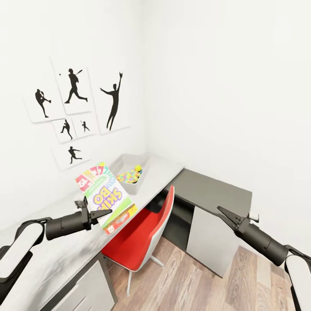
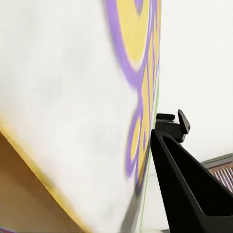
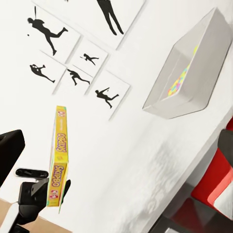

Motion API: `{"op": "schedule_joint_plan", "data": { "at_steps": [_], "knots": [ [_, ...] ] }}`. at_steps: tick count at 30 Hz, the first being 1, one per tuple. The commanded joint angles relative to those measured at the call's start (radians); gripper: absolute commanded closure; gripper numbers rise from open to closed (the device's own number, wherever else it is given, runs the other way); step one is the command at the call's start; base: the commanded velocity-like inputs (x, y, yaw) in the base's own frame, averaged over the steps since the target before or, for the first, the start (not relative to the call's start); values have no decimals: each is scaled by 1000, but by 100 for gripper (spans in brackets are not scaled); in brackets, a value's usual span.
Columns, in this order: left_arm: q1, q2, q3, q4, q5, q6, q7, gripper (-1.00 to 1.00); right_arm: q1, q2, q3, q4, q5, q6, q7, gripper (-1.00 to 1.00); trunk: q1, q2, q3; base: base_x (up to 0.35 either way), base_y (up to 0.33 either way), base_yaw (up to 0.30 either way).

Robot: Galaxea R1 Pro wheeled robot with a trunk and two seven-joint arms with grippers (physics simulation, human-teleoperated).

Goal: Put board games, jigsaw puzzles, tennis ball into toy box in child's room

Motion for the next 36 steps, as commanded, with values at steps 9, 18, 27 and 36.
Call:
{"op": "schedule_joint_plan", "data": {
  "at_steps": [9,18,27,36],
  "knots": [
    [-1,0,-1,0,-4,2,-8,100,-1,0,-1,0,2,5,4,-100,1,-2,-2,63,-143,-3],
    [-1,0,-2,1,-7,2,-7,100,-1,0,1,0,2,5,4,-100,1,-2,-2,81,-80,0],
    [-1,0,-4,0,-6,2,-7,100,-1,0,3,0,2,5,4,-100,1,-2,-2,85,-15,0],
    [-1,0,-4,0,-6,2,-7,100,-1,0,8,0,2,5,3,-100,1,-2,-2,53,0,0]
  ]
}}
